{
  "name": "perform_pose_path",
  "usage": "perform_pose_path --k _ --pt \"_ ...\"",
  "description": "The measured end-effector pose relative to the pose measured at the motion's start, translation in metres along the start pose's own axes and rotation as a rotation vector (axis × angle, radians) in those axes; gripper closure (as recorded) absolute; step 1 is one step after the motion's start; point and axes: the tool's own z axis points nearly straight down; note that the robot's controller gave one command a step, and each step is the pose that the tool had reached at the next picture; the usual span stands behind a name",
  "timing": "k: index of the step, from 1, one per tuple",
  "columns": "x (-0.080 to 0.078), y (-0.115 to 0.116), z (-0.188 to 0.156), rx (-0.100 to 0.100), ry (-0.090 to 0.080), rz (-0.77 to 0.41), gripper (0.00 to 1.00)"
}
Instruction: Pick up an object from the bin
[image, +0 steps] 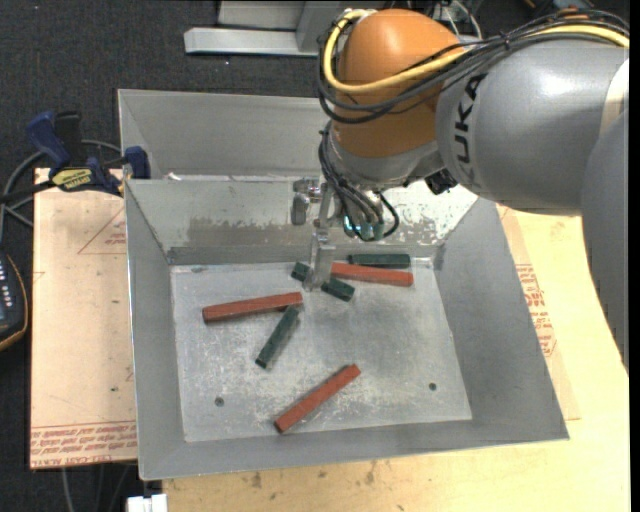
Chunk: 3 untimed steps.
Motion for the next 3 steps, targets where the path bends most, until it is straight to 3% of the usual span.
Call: perform_pose_path --k 1,2,3 --pt "0.019 -0.018 0.123 0.001 0.000 -0.259 0.00" --pt "-0.003 0.016 0.174 -0.001 -0.007 -0.284 0.00" --pt "-0.005 0.014 0.170 0.000 -0.009 -0.279 1.00"
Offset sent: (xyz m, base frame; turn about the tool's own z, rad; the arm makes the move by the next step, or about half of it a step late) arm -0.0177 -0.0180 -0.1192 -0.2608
